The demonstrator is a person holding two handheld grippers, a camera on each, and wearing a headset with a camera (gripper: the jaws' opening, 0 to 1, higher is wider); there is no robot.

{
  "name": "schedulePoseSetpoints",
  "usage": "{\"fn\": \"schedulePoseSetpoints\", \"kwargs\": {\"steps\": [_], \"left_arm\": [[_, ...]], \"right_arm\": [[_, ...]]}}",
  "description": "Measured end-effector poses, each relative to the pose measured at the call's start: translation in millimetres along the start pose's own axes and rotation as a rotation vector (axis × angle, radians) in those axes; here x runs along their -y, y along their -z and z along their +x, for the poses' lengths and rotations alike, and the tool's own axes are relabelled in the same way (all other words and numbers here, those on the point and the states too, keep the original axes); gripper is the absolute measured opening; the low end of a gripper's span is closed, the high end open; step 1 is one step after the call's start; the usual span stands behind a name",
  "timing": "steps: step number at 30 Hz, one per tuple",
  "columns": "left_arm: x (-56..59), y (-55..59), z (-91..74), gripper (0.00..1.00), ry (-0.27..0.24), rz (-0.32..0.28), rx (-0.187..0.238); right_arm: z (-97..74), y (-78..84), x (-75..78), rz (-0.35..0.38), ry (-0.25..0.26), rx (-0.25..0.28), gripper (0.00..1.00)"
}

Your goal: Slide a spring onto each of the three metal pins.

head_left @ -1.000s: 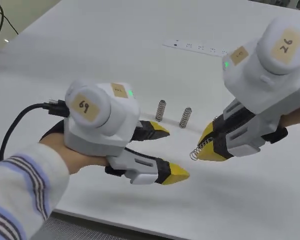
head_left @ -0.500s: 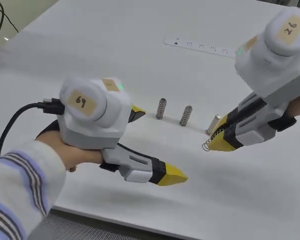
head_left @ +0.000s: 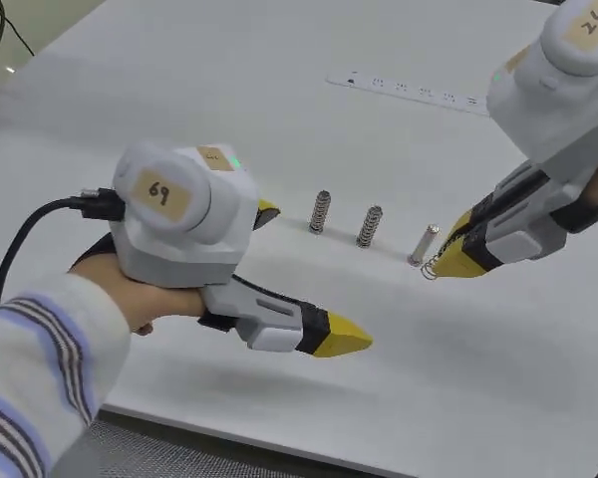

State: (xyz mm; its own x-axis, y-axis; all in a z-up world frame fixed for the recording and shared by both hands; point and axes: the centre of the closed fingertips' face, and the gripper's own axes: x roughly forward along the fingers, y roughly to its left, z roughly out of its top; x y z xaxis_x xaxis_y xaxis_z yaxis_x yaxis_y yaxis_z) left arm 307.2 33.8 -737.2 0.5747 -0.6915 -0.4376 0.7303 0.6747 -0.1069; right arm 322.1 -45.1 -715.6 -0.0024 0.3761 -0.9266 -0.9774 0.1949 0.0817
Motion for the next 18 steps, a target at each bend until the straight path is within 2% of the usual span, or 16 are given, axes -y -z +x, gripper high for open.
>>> {"fn": "schedulePoseSetpoints", "kwargs": {"steps": [1,5,12,13,16,18], "left_arm": [[0.5,-0.3,0.1,0.98,0.003,-0.001,0.001],[2.1,-4.7,1.3,0.98,0.008,0.004,0.015],[3.6,-6.0,4.5,0.98,0.016,0.009,0.012],[3.9,-7.5,4.8,0.98,0.017,-0.001,0.019],[5.4,-10.4,5.0,0.98,0.026,-0.015,0.031],[6.5,-11.1,5.1,0.98,0.029,-0.012,0.031]], "right_arm": [[-1.8,0.3,-0.6,0.001,0.008,-0.003,0.08],[-4.1,-0.4,14.6,-0.006,0.029,-0.024,0.08],[-9.0,-1.3,29.8,-0.032,0.052,-0.058,0.08],[-8.7,-2.6,36.6,-0.044,0.053,-0.067,0.08],[-8.2,-2.2,43.0,-0.067,0.06,-0.088,0.08],[-4.9,-4.0,55.1,-0.077,0.061,-0.101,0.08]]}}
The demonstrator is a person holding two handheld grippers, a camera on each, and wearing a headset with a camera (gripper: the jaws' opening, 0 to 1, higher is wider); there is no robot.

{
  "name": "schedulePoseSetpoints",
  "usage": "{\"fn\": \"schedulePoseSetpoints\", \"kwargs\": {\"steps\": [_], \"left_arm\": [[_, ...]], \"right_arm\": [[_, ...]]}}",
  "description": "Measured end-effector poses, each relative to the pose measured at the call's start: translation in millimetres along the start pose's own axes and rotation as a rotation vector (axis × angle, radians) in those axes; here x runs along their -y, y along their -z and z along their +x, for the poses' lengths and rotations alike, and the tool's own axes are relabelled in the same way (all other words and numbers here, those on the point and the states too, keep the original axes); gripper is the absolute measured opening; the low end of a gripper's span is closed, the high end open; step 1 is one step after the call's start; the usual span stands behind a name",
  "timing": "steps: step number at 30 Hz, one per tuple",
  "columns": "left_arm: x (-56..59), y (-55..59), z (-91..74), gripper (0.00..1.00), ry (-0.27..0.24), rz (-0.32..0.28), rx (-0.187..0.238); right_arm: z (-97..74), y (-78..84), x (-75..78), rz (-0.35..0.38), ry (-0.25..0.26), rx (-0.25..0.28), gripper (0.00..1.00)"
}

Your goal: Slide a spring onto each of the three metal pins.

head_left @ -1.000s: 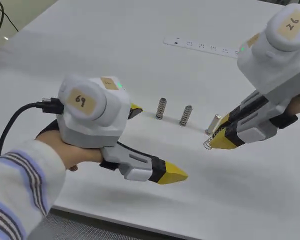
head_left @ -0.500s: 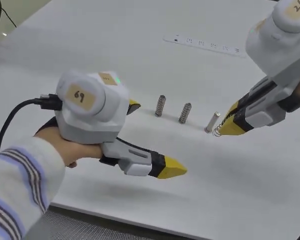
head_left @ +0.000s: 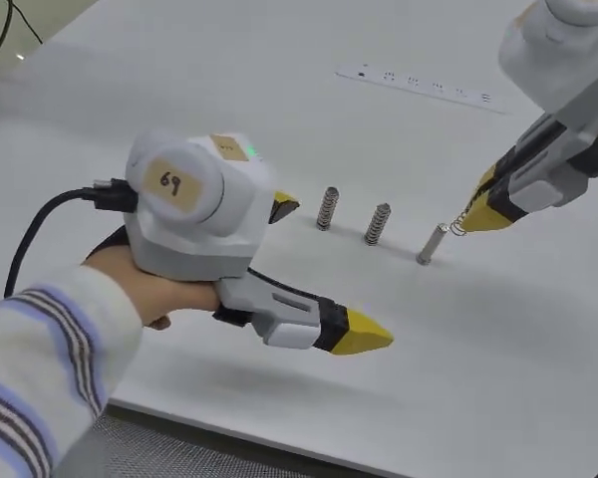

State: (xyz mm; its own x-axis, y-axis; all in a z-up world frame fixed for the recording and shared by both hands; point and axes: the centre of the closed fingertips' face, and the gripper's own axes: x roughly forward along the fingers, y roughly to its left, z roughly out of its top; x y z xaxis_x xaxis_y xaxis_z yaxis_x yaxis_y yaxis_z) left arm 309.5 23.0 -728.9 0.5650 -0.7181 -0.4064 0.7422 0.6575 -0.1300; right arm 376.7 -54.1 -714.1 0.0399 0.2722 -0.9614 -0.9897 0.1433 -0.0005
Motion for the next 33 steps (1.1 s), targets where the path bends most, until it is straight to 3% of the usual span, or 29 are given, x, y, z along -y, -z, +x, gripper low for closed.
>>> {"fn": "schedulePoseSetpoints", "kwargs": {"steps": [18,23,33], "left_arm": [[-3.4,7.8,-4.3,0.98,-0.026,0.001,-0.038],[-3.5,2.4,-6.8,0.98,-0.028,-0.016,-0.018],[-6.4,2.9,-9.4,0.98,-0.043,-0.015,-0.024]], "right_arm": [[20.7,-4.9,16.5,-0.109,-0.022,-0.077,0.08],[26.9,-0.2,20.1,-0.14,-0.026,-0.108,0.08],[35.3,-1.4,24.7,-0.158,-0.033,-0.136,0.08]]}}
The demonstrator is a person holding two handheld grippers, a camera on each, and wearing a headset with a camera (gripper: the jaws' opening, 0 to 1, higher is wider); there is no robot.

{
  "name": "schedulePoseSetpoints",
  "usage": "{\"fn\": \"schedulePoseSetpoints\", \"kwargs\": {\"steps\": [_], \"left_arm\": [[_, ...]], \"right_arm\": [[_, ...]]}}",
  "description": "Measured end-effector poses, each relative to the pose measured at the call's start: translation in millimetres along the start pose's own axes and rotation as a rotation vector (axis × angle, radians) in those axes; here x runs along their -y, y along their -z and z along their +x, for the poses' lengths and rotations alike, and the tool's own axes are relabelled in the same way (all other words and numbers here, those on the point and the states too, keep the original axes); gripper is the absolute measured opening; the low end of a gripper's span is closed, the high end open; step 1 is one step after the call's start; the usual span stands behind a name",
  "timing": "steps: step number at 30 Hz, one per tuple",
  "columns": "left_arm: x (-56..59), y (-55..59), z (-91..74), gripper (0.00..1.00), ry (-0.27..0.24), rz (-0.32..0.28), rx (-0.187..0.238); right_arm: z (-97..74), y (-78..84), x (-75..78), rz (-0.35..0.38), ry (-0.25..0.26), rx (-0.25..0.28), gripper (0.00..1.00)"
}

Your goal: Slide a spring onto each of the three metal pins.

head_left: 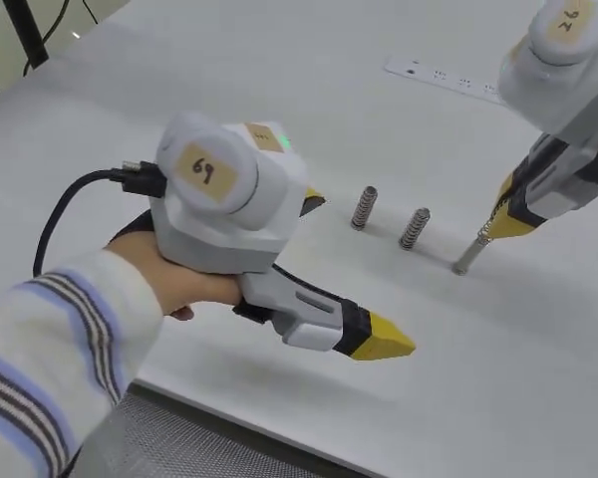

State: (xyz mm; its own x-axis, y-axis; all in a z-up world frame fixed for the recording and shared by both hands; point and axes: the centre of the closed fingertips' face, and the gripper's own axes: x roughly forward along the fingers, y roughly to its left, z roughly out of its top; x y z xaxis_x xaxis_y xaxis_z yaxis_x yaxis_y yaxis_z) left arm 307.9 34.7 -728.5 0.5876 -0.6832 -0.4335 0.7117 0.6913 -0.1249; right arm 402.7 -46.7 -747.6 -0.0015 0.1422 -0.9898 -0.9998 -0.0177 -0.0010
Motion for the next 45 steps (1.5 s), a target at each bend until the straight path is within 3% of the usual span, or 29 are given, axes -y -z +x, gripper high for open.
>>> {"fn": "schedulePoseSetpoints", "kwargs": {"steps": [15,34,40,45], "left_arm": [[-1.0,3.6,-0.1,0.96,-0.005,-0.012,-0.012],[-2.7,8.3,-2.7,0.97,-0.012,-0.02,-0.034],[-3.1,14.9,-4.0,0.97,-0.011,-0.015,-0.062],[-2.3,13.4,-4.1,0.98,-0.007,-0.023,-0.053]], "right_arm": [[3.9,4.8,-1.0,-0.013,-0.011,-0.029,0.08],[33.7,8.6,3.6,-0.023,-0.017,-0.05,0.08],[40.8,8.9,5.0,-0.022,-0.014,-0.058,0.08],[44.1,8.7,8.4,-0.027,-0.006,-0.065,0.08]]}}
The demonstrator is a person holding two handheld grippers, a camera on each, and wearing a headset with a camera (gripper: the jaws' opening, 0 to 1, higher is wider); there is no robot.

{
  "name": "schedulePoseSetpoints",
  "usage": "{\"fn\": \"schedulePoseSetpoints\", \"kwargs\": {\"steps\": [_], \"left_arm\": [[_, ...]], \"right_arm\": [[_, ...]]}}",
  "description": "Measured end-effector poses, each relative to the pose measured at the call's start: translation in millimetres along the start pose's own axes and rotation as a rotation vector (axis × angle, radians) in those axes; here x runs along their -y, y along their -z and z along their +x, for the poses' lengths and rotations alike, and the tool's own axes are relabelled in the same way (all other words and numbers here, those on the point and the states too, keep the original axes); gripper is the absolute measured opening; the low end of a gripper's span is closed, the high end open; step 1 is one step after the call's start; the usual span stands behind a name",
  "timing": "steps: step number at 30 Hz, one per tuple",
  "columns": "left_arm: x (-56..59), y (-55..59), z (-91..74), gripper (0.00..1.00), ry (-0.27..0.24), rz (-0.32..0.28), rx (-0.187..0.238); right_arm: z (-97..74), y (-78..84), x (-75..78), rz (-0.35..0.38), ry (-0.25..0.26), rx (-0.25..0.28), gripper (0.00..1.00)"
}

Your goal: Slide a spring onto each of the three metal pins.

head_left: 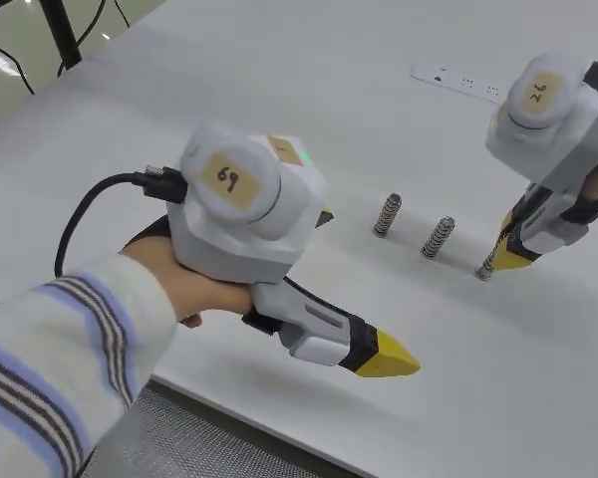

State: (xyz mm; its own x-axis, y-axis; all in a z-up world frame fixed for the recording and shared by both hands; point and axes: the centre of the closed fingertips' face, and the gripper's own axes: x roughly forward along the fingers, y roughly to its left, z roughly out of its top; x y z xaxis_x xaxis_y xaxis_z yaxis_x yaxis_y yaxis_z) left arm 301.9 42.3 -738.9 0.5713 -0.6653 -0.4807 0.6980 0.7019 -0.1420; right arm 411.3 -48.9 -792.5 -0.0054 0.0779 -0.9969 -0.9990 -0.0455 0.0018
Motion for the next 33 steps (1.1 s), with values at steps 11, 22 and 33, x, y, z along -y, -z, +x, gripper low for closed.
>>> {"fn": "schedulePoseSetpoints", "kwargs": {"steps": [11,22,33], "left_arm": [[-2.9,2.6,-0.9,0.97,-0.009,-0.008,-0.009],[-6.0,4.5,-4.4,0.98,-0.021,-0.013,-0.022],[-7.5,6.1,-8.3,0.95,-0.018,-0.026,-0.035]], "right_arm": [[7.9,-0.8,1.8,0.002,-0.009,-0.005,0.08],[10.4,1.5,1.8,-0.026,-0.019,-0.017,0.09],[11.0,1.9,-2.1,-0.044,-0.024,-0.018,0.09]]}}
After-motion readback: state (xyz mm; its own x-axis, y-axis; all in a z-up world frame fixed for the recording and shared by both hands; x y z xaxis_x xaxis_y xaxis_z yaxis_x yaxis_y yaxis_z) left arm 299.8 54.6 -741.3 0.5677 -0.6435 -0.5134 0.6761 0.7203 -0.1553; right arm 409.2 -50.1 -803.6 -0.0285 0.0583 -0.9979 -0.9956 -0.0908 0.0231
